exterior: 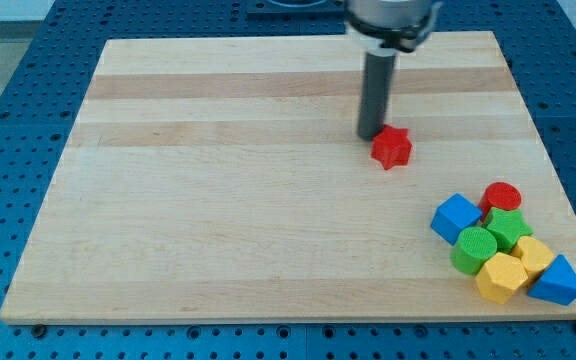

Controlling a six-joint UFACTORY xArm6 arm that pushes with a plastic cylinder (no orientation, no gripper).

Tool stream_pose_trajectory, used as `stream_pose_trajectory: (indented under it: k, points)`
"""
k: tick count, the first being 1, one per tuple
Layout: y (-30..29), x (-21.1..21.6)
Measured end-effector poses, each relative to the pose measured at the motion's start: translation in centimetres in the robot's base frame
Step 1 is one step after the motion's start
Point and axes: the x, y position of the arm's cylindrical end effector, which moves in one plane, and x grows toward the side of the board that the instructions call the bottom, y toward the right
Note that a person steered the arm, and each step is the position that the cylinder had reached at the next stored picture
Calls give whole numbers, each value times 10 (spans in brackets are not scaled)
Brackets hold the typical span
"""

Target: Move your arm towards the right center of the board

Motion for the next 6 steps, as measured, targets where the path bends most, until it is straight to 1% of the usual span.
stream_pose_trajectory:
  k: [1,3,4,5,6]
  points:
    - [29,10]
    - [32,51]
    - [31,51]
    - [24,26]
    - [71,-1]
